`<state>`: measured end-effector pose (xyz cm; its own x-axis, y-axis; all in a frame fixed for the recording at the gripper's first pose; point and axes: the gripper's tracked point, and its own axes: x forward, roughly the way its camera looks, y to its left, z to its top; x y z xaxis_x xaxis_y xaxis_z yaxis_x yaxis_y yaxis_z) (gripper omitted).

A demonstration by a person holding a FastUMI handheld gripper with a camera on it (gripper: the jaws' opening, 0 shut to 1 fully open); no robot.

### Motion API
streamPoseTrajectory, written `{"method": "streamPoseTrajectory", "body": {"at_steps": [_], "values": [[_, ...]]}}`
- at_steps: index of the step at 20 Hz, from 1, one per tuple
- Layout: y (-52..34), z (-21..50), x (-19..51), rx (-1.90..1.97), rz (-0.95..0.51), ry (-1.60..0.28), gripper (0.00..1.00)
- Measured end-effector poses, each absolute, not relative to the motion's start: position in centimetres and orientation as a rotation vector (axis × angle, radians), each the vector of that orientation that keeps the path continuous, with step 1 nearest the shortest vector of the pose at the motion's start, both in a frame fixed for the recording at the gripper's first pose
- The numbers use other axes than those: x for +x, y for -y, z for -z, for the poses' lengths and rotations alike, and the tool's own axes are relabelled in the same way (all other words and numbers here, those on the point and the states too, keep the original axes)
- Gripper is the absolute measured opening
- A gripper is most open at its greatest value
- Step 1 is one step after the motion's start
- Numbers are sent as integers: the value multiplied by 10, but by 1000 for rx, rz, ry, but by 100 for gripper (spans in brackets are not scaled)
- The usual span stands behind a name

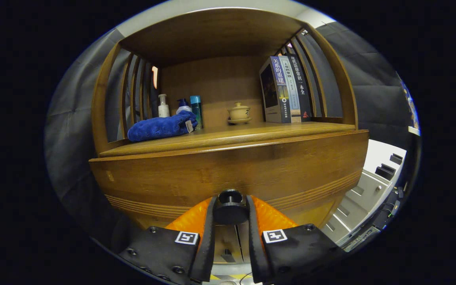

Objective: Pull open the drawer, take out the items inside it, and place them on the countertop above the cabinet.

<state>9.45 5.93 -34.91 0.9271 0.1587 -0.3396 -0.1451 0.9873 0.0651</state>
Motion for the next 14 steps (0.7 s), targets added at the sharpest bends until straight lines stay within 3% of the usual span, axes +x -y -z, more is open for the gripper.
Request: {"method": "streamPoseTrajectory", "body": {"at_steps": [14], "values": [[-46,334,19,44,-129,-382,46]]}}
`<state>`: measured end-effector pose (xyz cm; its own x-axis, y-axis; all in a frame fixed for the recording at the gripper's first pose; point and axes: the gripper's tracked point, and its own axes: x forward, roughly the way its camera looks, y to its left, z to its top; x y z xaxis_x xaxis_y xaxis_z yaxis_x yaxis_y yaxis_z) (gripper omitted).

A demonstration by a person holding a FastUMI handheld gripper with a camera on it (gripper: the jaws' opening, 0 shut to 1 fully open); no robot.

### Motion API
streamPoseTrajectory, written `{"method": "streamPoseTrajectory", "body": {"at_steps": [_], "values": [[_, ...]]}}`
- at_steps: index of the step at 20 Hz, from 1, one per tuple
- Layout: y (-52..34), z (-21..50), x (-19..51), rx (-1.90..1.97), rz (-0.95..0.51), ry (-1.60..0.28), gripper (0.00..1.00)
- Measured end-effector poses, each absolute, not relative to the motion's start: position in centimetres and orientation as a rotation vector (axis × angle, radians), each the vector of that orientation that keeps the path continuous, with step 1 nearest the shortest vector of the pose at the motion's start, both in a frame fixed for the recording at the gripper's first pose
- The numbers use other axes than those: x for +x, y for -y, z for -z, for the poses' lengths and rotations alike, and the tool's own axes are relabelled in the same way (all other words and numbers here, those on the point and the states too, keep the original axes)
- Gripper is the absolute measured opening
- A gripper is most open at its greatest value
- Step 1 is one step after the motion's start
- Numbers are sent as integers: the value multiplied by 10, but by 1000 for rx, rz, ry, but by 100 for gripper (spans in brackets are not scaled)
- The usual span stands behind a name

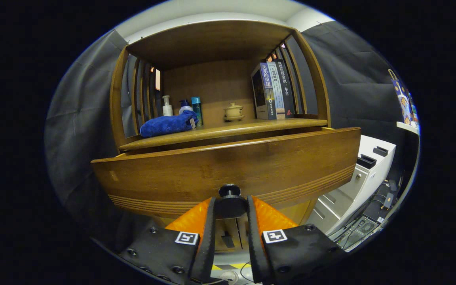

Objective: Pull open the drawer, take out the items inside it, and place them on the countertop above the cabinet.

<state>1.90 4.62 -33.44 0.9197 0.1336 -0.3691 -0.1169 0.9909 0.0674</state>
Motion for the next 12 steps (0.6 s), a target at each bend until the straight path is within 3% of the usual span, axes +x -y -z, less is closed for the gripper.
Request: {"method": "streamPoseTrajectory", "body": {"at_steps": [9,12], "values": [[-44,334,19,52,-149,-351,46],[-47,344,33,69,-158,-400,52]]}}
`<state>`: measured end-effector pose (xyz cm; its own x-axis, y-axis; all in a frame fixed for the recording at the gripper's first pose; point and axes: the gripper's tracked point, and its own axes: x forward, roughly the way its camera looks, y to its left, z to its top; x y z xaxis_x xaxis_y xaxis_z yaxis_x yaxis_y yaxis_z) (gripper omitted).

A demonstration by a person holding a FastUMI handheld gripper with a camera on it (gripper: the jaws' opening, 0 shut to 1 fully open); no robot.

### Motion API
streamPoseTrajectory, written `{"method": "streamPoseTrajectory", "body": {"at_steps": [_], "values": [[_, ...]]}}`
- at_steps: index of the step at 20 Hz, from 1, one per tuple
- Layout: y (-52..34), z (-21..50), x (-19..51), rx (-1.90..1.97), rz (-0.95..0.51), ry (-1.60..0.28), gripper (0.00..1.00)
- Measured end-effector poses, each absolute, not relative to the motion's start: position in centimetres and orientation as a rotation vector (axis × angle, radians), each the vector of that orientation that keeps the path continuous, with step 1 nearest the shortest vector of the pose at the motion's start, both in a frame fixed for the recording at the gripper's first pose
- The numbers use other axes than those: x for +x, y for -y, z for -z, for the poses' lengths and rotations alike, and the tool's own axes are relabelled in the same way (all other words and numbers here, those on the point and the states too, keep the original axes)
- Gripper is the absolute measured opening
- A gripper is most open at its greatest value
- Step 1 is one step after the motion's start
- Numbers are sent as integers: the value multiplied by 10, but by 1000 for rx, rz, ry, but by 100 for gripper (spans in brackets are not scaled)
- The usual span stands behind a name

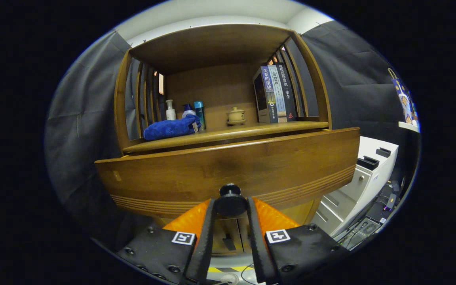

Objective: Pull open the drawer, take out the items inside it, and place them on the countertop above the cabinet.

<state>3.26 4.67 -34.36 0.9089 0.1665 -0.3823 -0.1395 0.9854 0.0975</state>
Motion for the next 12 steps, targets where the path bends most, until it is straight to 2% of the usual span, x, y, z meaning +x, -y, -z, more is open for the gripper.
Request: {"method": "streamPoseTrajectory", "body": {"at_steps": [2,7,12], "values": [[-49,350,42,79,-158,-448,56],[-50,348,42,53,-149,-425,44],[-48,344,18,29,-148,-428,39]]}}
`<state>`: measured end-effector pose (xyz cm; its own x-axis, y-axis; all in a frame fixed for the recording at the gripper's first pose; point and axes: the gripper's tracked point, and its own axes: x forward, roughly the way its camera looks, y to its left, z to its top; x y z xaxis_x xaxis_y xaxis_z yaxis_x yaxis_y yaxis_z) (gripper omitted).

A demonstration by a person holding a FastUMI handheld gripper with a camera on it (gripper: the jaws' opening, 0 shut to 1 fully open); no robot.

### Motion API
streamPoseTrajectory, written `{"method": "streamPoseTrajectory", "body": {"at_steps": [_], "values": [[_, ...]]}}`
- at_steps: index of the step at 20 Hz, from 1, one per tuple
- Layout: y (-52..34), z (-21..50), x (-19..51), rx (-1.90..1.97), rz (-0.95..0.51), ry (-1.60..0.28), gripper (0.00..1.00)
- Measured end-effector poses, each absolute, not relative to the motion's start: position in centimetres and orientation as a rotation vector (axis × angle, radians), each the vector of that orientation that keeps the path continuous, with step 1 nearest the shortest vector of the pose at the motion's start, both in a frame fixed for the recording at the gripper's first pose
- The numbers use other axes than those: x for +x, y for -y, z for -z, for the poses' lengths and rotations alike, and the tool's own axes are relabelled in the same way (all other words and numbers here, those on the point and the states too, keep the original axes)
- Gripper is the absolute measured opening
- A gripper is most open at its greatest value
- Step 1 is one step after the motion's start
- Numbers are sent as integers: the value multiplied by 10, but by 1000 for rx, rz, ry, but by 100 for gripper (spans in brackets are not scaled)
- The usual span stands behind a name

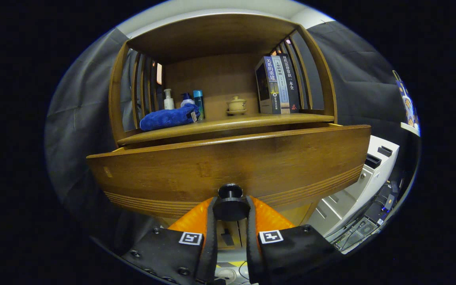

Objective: Pull open the drawer, take out the items inside it, and place them on the countertop above the cabinet.

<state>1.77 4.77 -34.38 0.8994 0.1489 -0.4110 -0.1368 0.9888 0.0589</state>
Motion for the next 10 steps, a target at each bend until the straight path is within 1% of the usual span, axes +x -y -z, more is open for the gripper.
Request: {"method": "streamPoseTrajectory", "body": {"at_steps": [4,10], "values": [[-41,346,-19,36,-144,-449,39],[-37,342,-47,44,-117,-476,39]]}}
